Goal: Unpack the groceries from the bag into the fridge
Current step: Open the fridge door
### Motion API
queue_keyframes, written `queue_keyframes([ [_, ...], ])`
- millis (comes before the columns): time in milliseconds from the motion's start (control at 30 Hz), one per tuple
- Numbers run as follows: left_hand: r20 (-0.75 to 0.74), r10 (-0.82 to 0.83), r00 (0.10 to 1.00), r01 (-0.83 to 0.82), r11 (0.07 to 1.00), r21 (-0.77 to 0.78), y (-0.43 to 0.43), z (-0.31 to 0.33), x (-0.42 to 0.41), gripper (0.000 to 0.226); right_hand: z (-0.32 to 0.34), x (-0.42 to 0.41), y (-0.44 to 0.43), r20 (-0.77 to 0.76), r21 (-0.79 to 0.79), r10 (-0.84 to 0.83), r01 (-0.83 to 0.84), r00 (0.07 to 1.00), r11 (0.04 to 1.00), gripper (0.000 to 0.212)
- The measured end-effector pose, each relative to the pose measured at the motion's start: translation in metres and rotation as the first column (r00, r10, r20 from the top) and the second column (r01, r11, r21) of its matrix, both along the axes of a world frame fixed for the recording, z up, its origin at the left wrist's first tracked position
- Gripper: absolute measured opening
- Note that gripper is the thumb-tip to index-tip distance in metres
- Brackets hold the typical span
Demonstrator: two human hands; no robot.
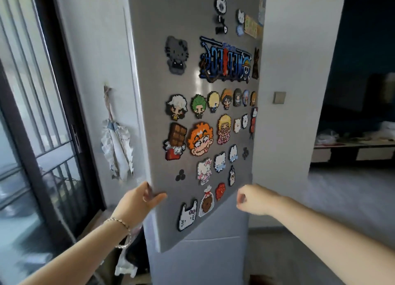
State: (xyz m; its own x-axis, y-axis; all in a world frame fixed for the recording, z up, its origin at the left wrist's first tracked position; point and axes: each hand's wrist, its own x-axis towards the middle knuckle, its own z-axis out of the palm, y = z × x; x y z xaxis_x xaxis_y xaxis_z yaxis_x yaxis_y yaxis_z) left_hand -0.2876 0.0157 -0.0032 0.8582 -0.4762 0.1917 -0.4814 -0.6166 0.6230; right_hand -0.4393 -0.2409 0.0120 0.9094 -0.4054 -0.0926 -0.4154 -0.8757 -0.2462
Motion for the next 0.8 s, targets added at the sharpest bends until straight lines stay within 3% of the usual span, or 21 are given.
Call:
queue_keyframes([
  [133, 0.018, -0.147, 0.989, 0.147, 0.989, 0.032, -0.018, 0.007, -0.077, 0.030, 0.013, -0.066, 0.001, 0.059, 0.006, -0.070, 0.069, 0.996, 0.998, 0.022],
  [267, 0.007, -0.322, 0.947, 0.321, 0.946, 0.046, -0.044, 0.010, -0.131, 0.025, 0.027, -0.130, 0.022, 0.256, 0.103, -0.151, 0.128, 0.955, 0.986, 0.030],
  [400, 0.046, -0.534, 0.844, 0.504, 0.820, 0.272, -0.074, 0.011, -0.170, 0.011, 0.039, -0.169, 0.054, 0.469, 0.191, -0.191, 0.112, 0.862, 0.975, 0.047],
  [467, 0.061, -0.574, 0.816, 0.522, 0.778, 0.349, -0.083, 0.013, -0.190, 0.035, 0.043, -0.177, 0.062, 0.504, 0.186, -0.236, 0.163, 0.831, 0.969, 0.059],
  [533, 0.057, -0.578, 0.814, 0.521, 0.771, 0.366, -0.088, 0.016, -0.210, 0.038, 0.048, -0.181, 0.060, 0.489, 0.156, -0.291, 0.246, 0.822, 0.957, 0.066],
  [667, 0.113, -0.576, 0.809, 0.463, 0.745, 0.479, -0.098, 0.019, -0.236, 0.027, 0.056, -0.195, 0.029, 0.518, 0.224, -0.478, 0.427, 0.709, 0.876, 0.046],
  [800, 0.126, -0.565, 0.816, 0.430, 0.738, 0.521, -0.121, 0.023, -0.249, 0.026, 0.053, -0.220, -0.022, 0.549, 0.154, -0.509, 0.518, 0.663, 0.841, 0.030],
])
